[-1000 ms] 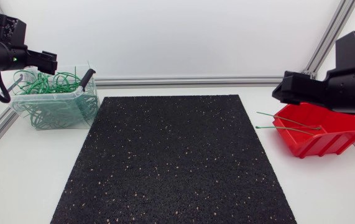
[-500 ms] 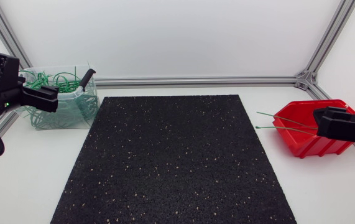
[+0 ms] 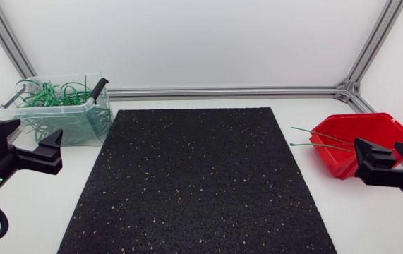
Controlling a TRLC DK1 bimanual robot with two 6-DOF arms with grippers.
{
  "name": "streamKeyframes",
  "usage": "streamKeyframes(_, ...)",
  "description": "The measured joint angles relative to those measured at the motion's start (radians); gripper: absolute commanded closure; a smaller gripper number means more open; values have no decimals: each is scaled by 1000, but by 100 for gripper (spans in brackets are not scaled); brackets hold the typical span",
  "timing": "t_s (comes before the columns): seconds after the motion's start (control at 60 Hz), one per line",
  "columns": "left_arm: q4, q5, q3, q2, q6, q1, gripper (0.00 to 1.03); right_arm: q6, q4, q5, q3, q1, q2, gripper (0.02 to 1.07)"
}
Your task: Take a green cable tie from the red box, thread the tail through the head to close it, then place it in the transparent bin on the left.
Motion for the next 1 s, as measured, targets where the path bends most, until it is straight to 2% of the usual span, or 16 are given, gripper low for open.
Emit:
streamKeyframes(0.617,-13,24,-225,-335,-160,-2,5,-47,298,-102,-308,-19,-196,7)
streamKeyframes(0.833,-12,10,-251,-396,-147,-8,4,-60,356,-124,-375,-21,-239,7)
streamKeyframes(1.0,3,-21,-270,-433,-89,-52,4,-60,356,-124,-375,-25,-240,7)
